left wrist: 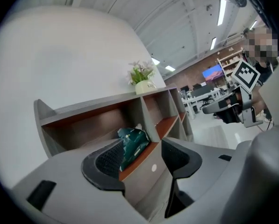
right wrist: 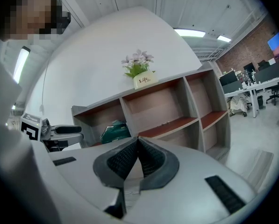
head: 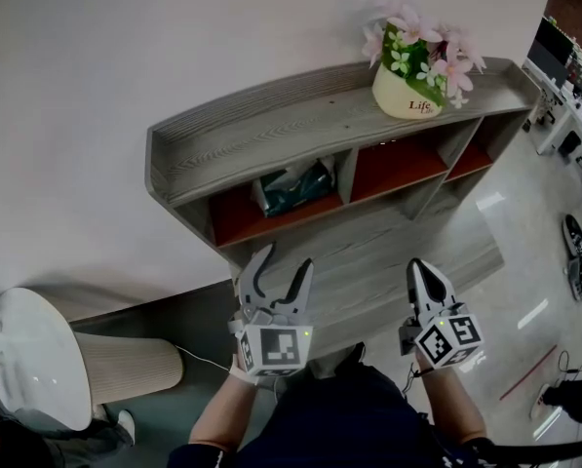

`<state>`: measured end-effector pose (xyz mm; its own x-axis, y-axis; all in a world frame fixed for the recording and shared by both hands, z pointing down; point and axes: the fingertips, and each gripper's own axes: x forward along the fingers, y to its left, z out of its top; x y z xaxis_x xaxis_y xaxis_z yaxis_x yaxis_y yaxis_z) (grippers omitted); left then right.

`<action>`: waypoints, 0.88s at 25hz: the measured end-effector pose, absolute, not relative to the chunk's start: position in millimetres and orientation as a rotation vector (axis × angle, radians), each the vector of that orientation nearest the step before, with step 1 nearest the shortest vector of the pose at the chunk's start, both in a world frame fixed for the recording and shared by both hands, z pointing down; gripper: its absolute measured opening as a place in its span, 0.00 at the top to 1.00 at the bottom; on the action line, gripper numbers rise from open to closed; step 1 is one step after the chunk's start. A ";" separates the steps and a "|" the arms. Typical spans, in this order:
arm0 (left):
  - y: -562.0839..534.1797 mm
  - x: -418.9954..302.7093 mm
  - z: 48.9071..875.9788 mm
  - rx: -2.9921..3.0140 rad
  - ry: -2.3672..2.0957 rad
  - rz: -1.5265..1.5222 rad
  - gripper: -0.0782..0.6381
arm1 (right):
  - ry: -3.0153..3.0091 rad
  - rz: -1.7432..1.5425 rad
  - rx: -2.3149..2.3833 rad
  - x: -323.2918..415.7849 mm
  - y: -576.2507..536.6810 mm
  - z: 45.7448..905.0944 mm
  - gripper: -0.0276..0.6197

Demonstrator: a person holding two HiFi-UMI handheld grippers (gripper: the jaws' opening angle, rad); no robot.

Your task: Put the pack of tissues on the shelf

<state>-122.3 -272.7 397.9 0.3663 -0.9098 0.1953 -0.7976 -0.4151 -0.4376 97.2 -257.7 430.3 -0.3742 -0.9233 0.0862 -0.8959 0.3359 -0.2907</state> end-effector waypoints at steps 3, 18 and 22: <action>-265.2 -124.8 392.3 -2.378 1.531 -0.555 0.53 | 2.494 -0.426 -1.710 95.4 -254.2 425.7 0.94; -238.3 -127.8 364.0 -2.414 1.484 -0.299 0.85 | 2.517 -0.233 -1.711 90.6 -238.8 390.0 0.94; -233.8 -127.1 361.8 -2.461 1.490 -0.215 0.86 | 2.531 -0.206 -1.683 88.1 -235.6 387.8 0.94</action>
